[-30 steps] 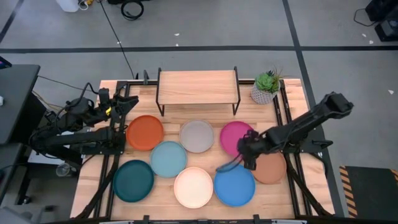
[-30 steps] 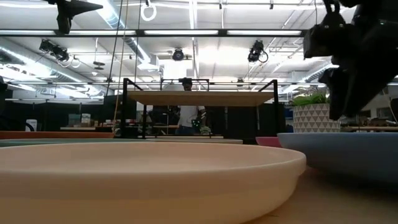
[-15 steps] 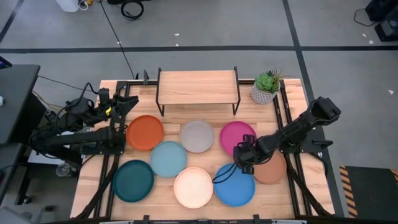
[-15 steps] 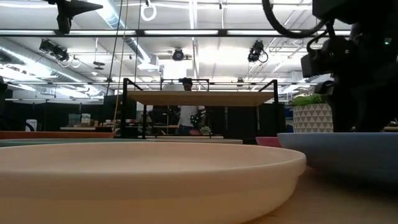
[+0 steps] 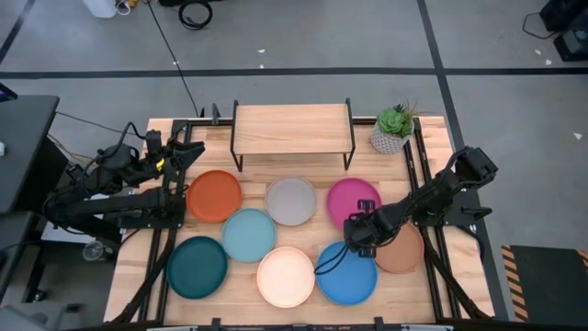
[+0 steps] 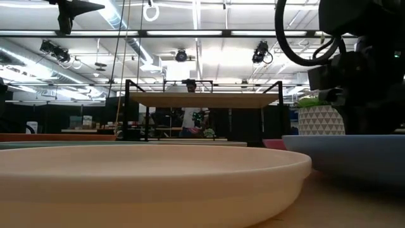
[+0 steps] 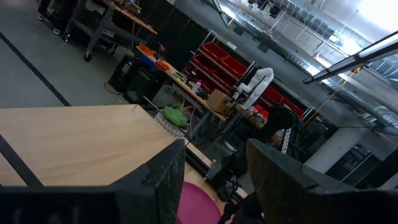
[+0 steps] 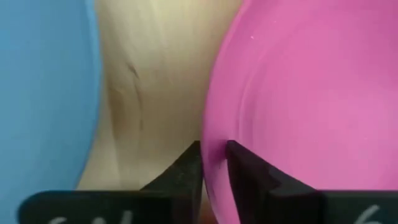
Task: Place and stack plates onto a shelf
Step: Put the pink plate on the shelf
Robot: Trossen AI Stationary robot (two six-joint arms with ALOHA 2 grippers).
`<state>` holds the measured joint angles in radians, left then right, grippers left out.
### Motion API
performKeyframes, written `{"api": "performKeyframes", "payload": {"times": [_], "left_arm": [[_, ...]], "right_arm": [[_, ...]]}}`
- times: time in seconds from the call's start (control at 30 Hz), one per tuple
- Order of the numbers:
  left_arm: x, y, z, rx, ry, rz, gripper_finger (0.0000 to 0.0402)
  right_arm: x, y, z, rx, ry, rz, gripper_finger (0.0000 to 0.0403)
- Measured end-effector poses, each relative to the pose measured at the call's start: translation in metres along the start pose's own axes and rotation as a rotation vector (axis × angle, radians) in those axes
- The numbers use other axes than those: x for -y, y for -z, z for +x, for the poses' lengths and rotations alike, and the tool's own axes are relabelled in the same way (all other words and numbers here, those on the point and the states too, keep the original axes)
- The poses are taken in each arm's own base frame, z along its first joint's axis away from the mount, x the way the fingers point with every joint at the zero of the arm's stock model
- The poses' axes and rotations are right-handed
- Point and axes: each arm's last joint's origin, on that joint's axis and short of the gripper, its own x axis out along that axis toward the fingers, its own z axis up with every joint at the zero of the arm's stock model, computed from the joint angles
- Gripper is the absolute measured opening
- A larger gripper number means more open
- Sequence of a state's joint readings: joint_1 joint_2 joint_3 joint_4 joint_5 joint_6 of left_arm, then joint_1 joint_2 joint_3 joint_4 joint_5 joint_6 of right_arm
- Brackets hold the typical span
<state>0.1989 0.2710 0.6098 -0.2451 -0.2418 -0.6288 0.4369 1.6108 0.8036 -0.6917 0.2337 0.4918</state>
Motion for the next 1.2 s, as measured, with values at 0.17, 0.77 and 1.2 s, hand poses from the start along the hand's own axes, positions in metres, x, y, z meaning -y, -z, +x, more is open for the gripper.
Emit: {"api": "performKeyframes", "payload": {"times": [0.17, 0.77, 1.2], "left_arm": [[0.000, 0.000, 0.000, 0.000, 0.000, 0.013, 0.0180], [0.000, 0.000, 0.000, 0.000, 0.000, 0.013, 0.0180], [0.000, 0.000, 0.000, 0.002, -0.001, 0.013, 0.0180]], "right_arm": [[0.001, 0.001, -0.001, -0.011, 0.008, -0.005, 0.0045], [0.019, -0.049, -0.130, 0.166, -0.136, -0.220, 0.0026], [0.075, -0.091, -0.189, 0.385, 0.187, -0.403, 0.0045]]}}
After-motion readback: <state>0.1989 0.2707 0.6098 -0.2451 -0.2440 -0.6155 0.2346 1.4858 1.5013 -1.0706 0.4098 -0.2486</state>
